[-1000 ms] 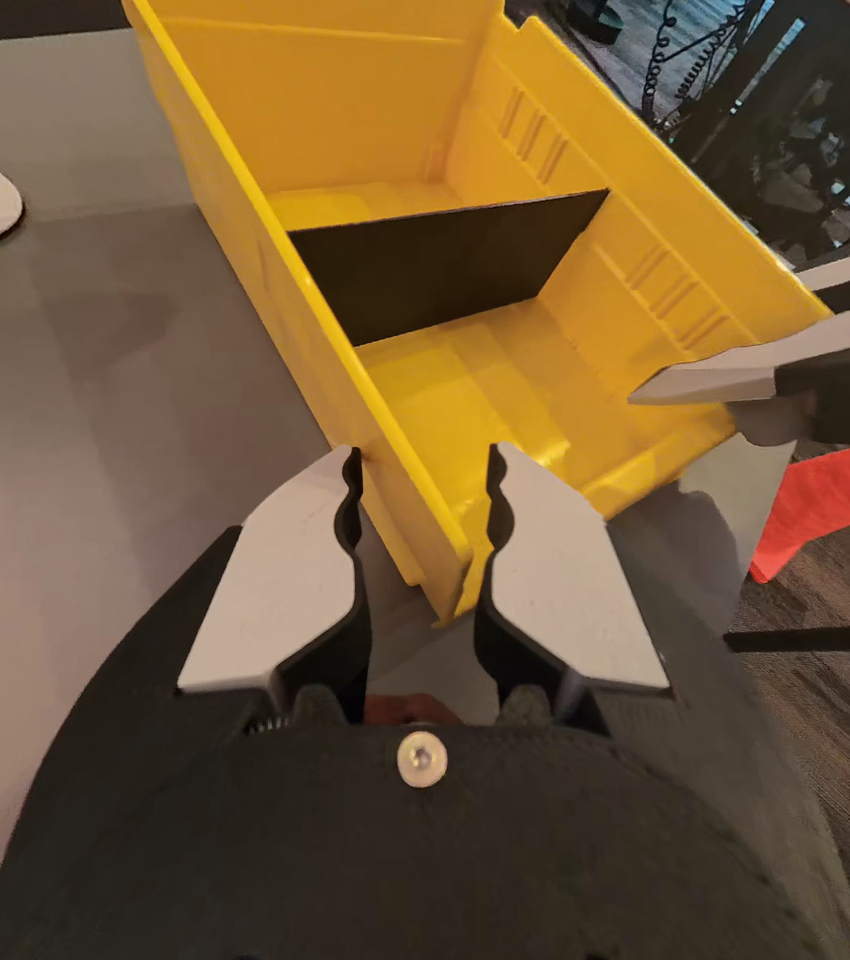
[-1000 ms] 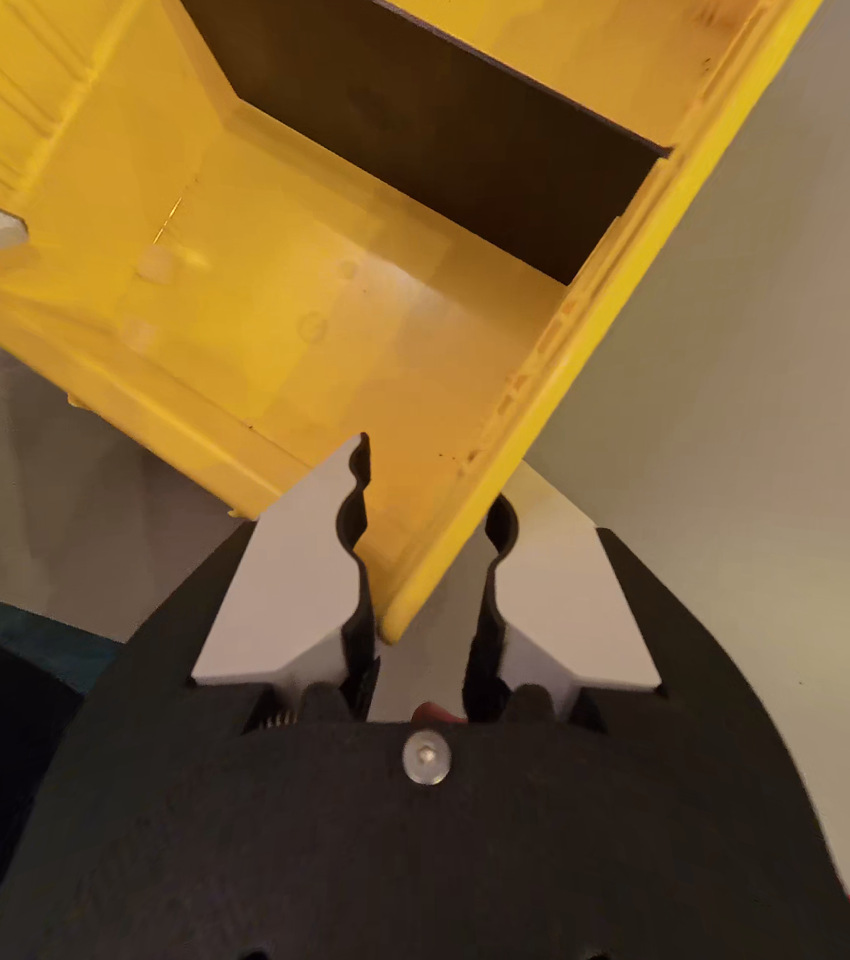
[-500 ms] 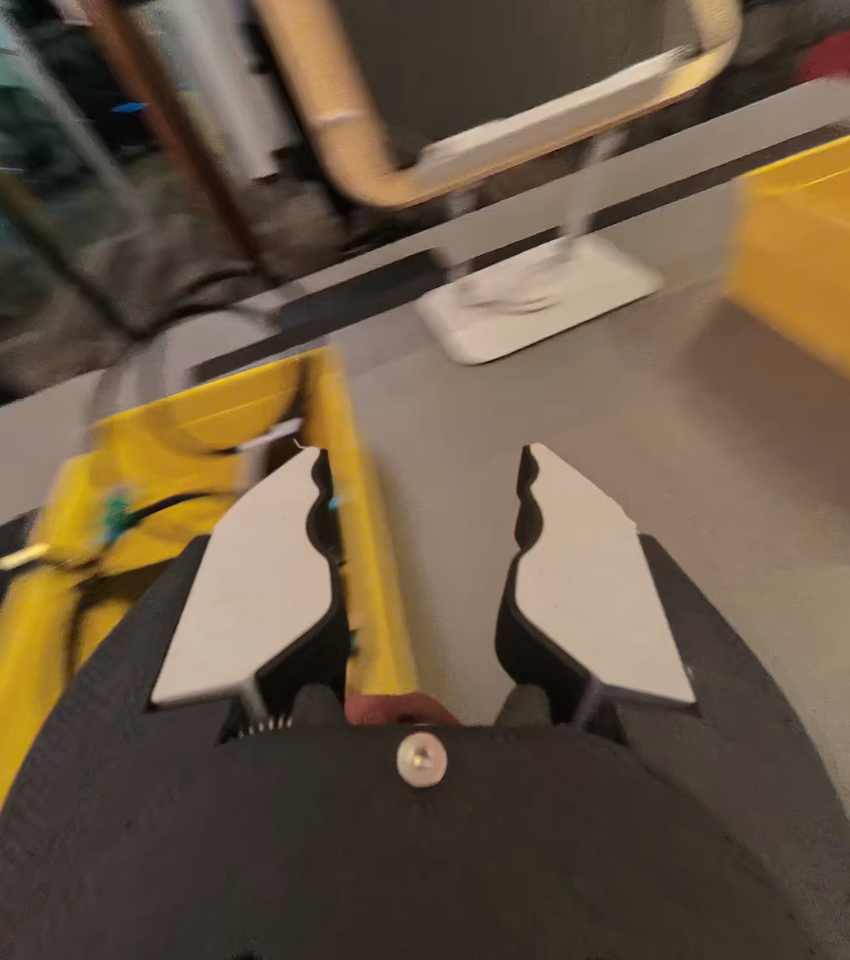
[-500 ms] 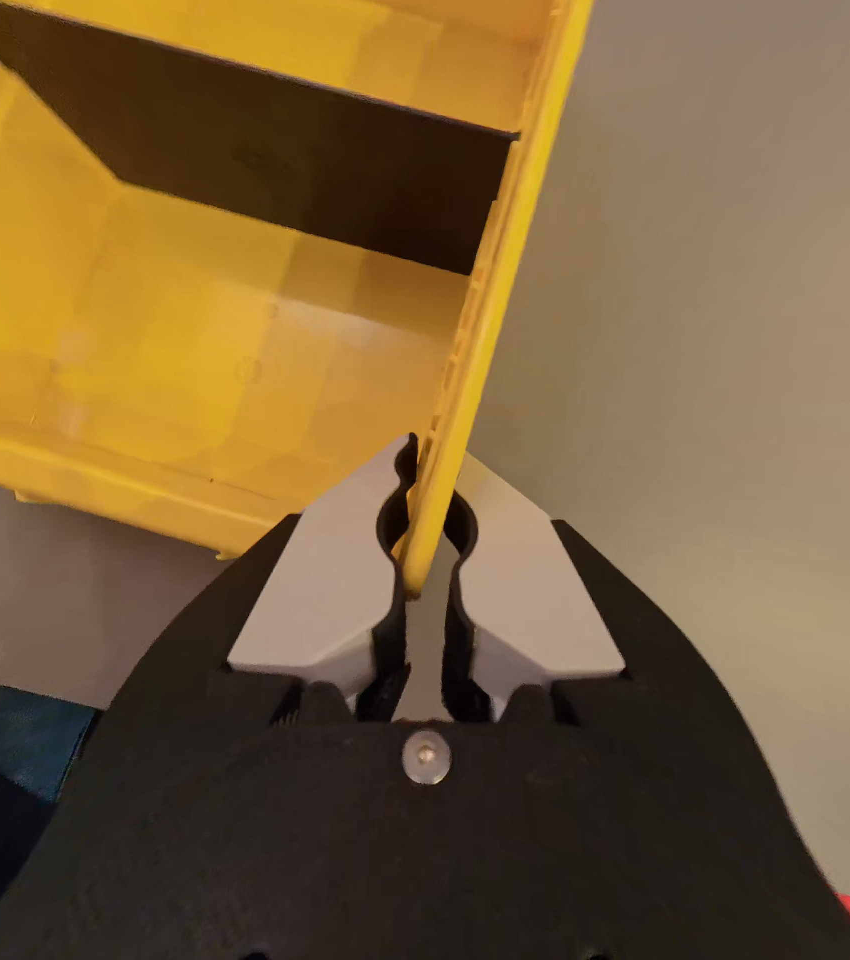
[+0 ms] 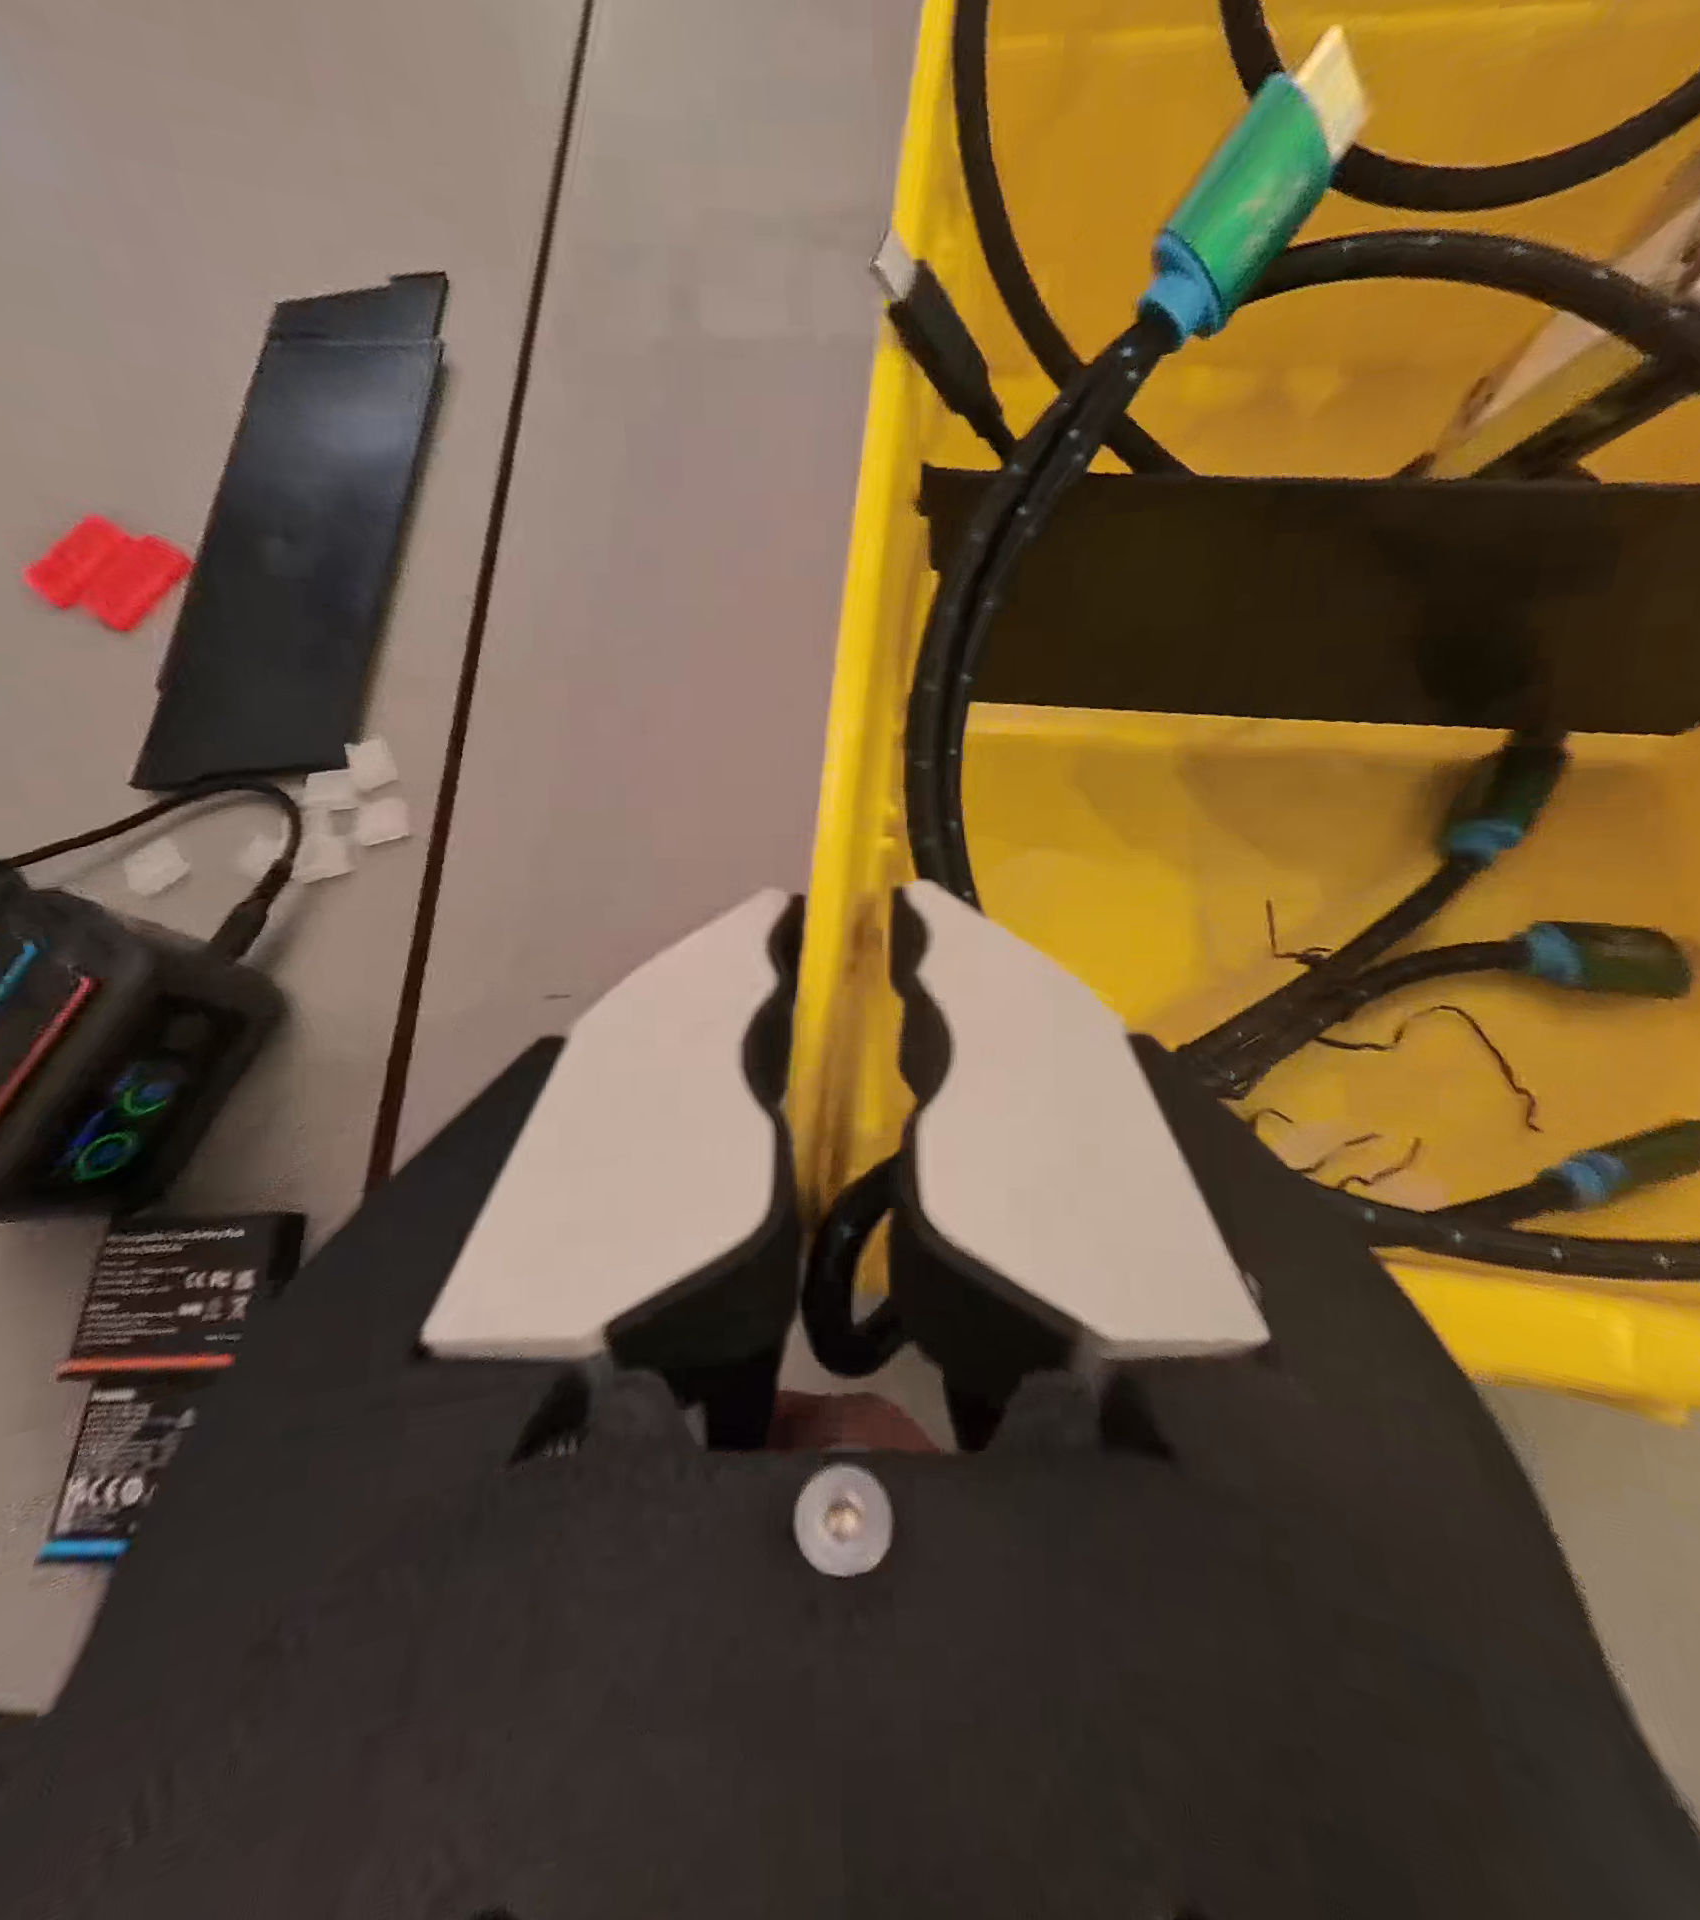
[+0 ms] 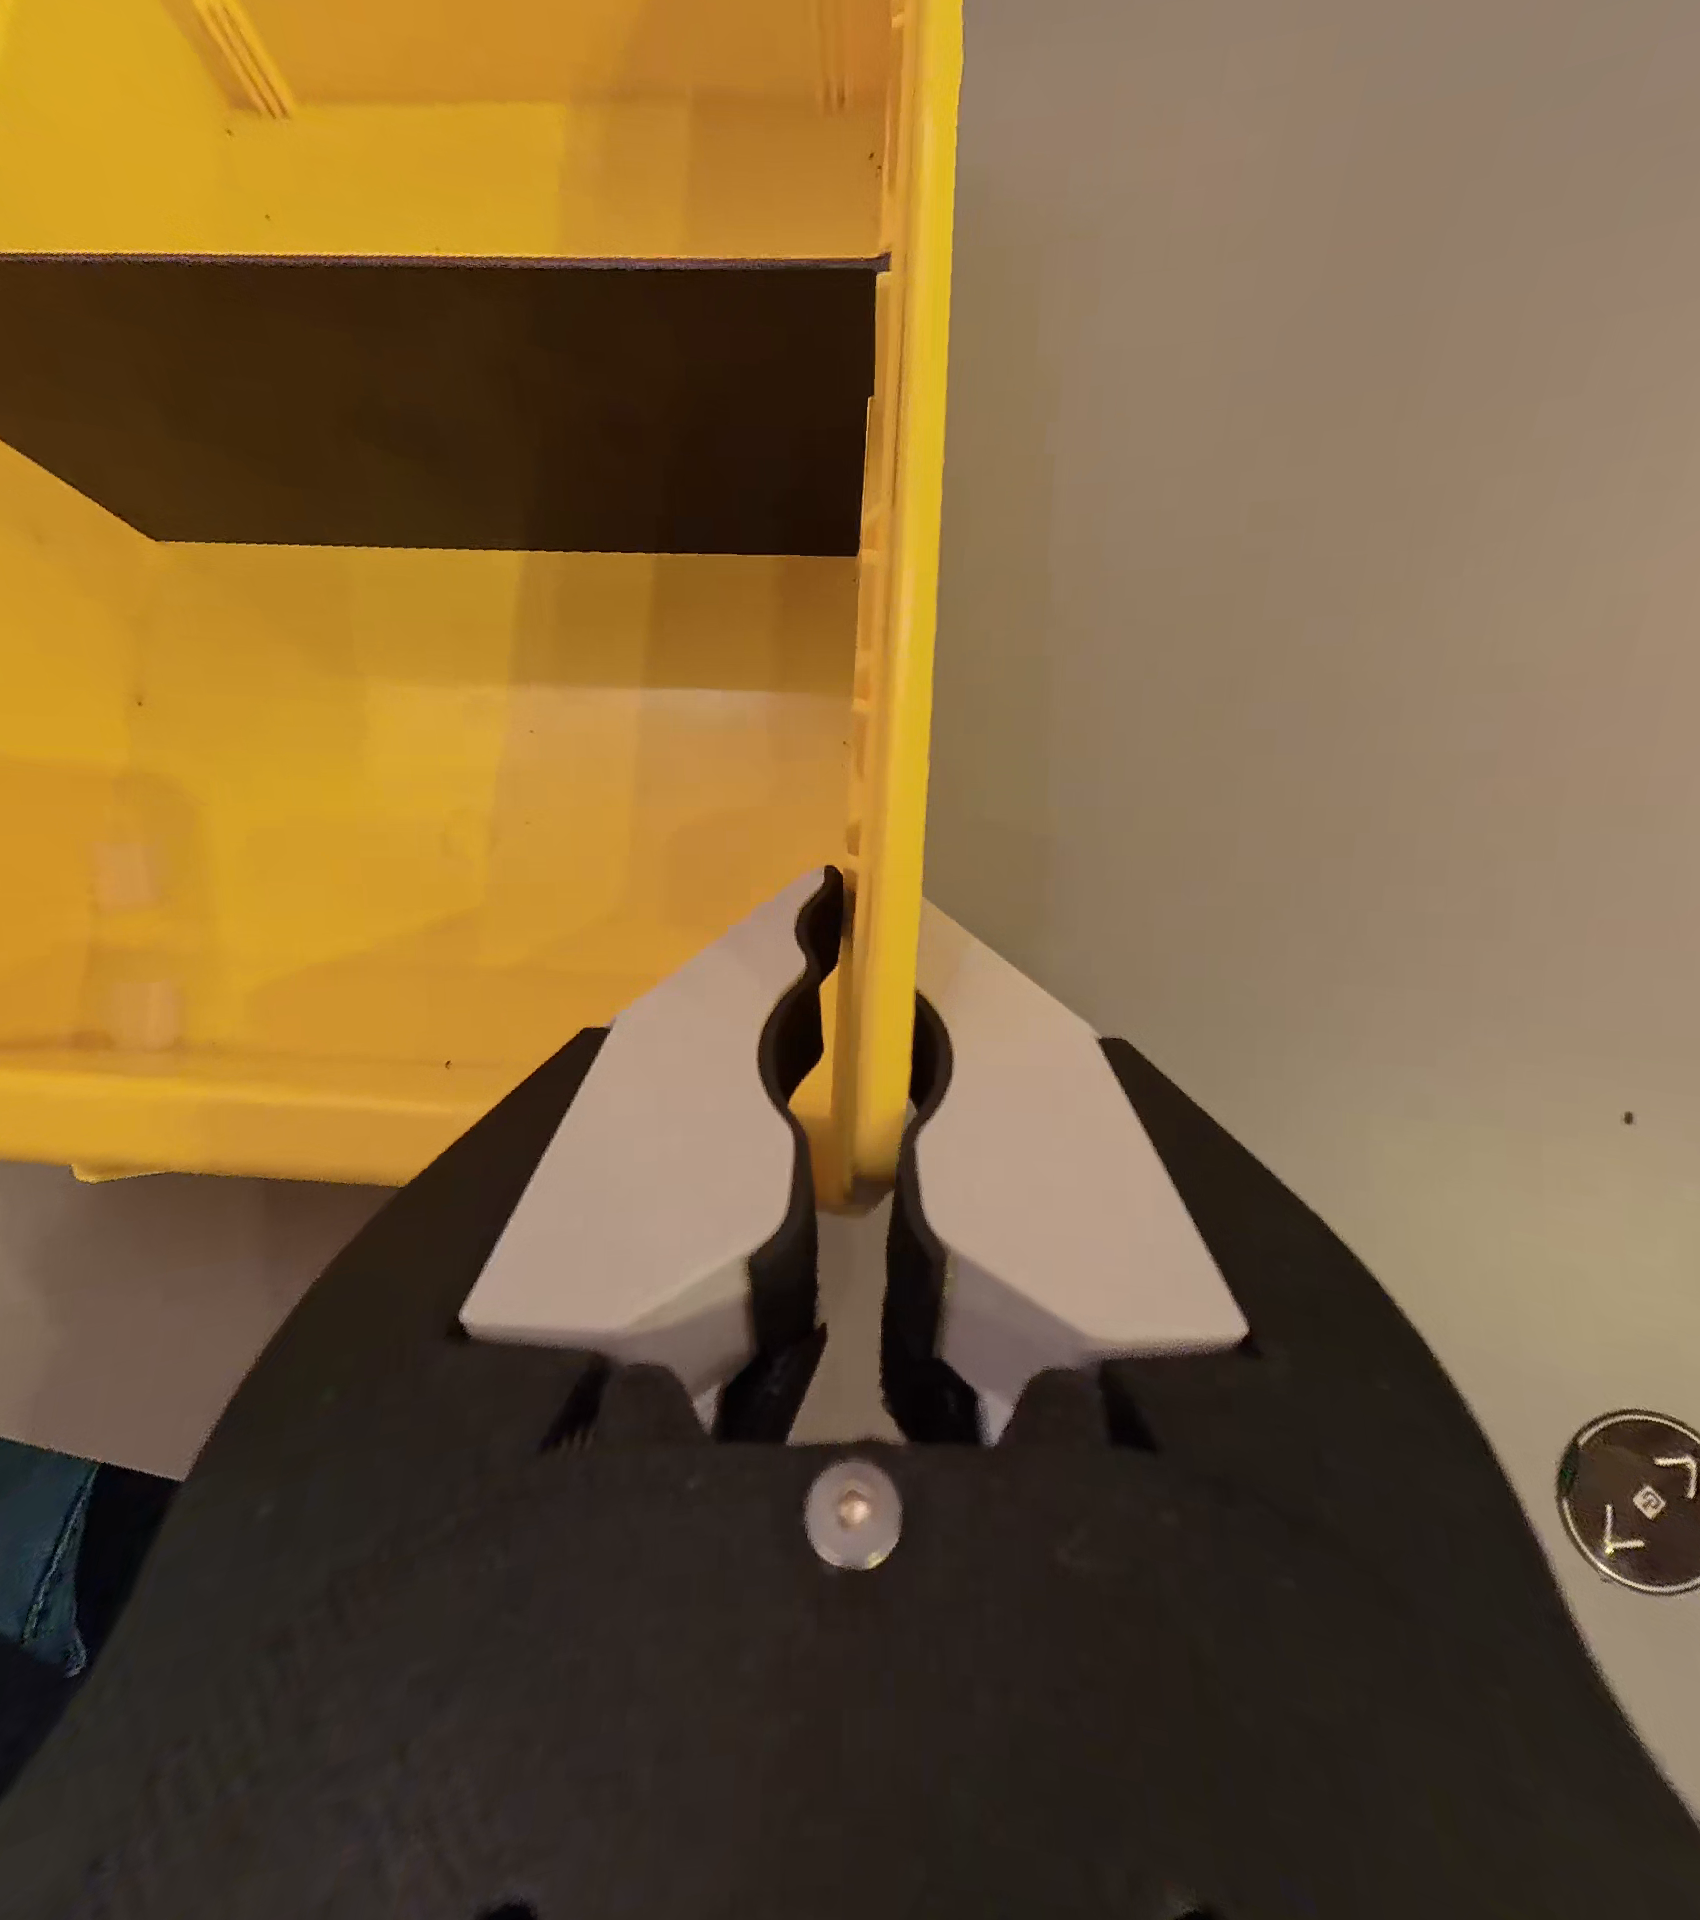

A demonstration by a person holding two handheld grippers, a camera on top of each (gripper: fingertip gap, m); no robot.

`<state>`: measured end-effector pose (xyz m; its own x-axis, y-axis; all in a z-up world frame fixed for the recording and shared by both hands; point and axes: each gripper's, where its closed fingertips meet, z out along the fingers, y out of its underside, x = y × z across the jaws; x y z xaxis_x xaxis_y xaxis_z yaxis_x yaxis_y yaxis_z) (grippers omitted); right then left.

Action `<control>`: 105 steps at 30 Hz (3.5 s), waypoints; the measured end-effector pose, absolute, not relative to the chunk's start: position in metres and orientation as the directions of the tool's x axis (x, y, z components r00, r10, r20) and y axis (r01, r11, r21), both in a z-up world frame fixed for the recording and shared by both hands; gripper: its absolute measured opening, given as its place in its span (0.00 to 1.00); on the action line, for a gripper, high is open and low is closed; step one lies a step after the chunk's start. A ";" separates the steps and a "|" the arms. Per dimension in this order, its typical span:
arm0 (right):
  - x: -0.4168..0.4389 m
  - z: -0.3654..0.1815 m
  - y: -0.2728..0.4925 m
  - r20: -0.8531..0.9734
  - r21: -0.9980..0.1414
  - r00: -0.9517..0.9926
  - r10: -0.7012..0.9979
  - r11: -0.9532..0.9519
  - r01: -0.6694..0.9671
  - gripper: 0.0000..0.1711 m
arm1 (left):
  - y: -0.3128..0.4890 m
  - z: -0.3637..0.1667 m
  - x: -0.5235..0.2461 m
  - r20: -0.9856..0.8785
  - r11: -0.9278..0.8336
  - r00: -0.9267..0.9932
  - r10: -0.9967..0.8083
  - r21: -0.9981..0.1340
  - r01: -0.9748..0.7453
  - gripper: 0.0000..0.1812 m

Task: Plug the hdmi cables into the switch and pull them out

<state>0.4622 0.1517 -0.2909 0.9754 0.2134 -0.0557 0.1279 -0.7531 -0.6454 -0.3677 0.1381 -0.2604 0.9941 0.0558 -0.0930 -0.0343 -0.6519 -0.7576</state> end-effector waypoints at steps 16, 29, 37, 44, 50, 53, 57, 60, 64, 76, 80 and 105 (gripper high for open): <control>0.513 -0.291 0.137 -0.071 -0.653 0.994 0.086 -0.757 0.019 0.01 | 0.097 -0.259 -0.406 -0.001 -0.631 0.993 0.116 -0.773 0.073 0.01; 0.536 -0.244 0.112 0.050 -0.749 0.997 -0.058 -0.663 -0.001 0.32 | 0.094 -0.215 -0.433 -0.098 -0.536 0.983 0.152 -0.844 -0.002 0.38; 0.382 -0.147 0.122 0.221 -0.809 0.895 0.388 -0.439 0.390 0.67 | 0.098 -0.136 -0.263 -0.078 -0.421 0.959 -0.273 -0.887 -0.191 0.56; 0.185 -0.187 0.133 0.069 -0.803 0.636 0.769 -0.336 0.493 0.87 | 0.139 -0.174 -0.083 -0.049 -0.408 0.854 -0.518 -0.863 -0.297 0.40; 0.127 -0.247 0.171 0.030 -0.756 0.600 0.800 -0.375 0.537 0.78 | 0.175 -0.250 -0.011 -0.002 -0.547 0.807 -0.590 -0.735 -0.402 0.45; 0.122 -0.275 0.188 -0.019 -0.717 0.597 0.802 -0.427 0.551 0.76 | 0.198 -0.267 0.002 -0.037 -0.521 0.831 -0.555 -0.763 -0.382 0.30; 0.123 -0.310 0.206 -0.037 -0.672 0.594 0.803 -0.460 0.580 0.76 | 0.210 -0.295 0.003 -0.108 -0.548 0.829 -0.548 -0.703 -0.454 0.16; 0.127 -0.331 0.217 0.031 -0.653 0.606 0.795 -0.443 0.614 0.72 | 0.204 -0.321 0.012 -0.042 -0.585 0.791 -0.611 -0.649 -0.486 0.24; 0.122 -0.334 0.219 0.017 -0.708 0.609 0.793 -0.421 0.568 0.68 | 0.204 -0.330 0.013 -0.025 -0.609 0.795 -0.607 -0.628 -0.485 0.35; 0.150 -0.324 0.231 0.136 -0.672 0.713 0.688 -0.465 0.577 0.38 | 0.200 -0.329 0.003 -0.066 -0.617 0.827 -0.559 -0.633 -0.467 0.17; 0.157 -0.323 0.233 0.195 -0.643 0.695 0.692 -0.445 0.624 0.29 | 0.187 -0.331 0.007 -0.001 -0.621 0.773 -0.635 -0.594 -0.511 0.33; 0.140 -0.341 0.215 0.009 -0.677 0.659 0.752 -0.481 0.558 0.93 | 0.159 -0.331 0.032 0.050 -0.582 0.707 -0.705 -0.612 -0.536 0.52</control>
